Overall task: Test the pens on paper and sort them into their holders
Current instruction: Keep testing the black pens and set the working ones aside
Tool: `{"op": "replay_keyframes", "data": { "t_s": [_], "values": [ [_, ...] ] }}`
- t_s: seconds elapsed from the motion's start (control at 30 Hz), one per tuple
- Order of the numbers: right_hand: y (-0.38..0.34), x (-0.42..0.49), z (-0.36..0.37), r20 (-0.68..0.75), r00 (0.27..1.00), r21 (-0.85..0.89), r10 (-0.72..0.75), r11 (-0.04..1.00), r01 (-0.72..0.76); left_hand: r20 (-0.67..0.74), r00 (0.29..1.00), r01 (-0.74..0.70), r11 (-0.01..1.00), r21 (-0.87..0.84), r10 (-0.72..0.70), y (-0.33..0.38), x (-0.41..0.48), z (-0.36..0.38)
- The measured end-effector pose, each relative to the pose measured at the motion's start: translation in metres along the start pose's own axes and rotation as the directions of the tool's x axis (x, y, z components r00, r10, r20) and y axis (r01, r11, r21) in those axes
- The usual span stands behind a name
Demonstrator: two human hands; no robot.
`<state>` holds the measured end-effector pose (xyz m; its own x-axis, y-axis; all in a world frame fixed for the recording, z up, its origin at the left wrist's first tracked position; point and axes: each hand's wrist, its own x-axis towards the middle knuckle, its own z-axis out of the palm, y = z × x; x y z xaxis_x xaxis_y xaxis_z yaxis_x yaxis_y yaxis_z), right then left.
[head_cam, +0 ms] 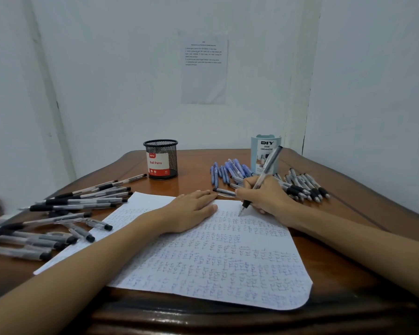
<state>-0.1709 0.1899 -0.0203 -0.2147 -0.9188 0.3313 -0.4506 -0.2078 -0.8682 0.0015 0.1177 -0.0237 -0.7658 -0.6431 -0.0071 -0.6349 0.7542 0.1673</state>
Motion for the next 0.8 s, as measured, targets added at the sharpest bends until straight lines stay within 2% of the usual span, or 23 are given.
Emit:
{"op": "replay_keyframes", "data": {
  "t_s": [0.8],
  "values": [
    [-0.0005,0.0,0.0006,-0.037,0.999,-0.016,-0.036,0.999,0.035,0.012,1.0,0.003,1.0,0.009,-0.003,-0.0006,-0.0001,-0.0004]
  ]
}}
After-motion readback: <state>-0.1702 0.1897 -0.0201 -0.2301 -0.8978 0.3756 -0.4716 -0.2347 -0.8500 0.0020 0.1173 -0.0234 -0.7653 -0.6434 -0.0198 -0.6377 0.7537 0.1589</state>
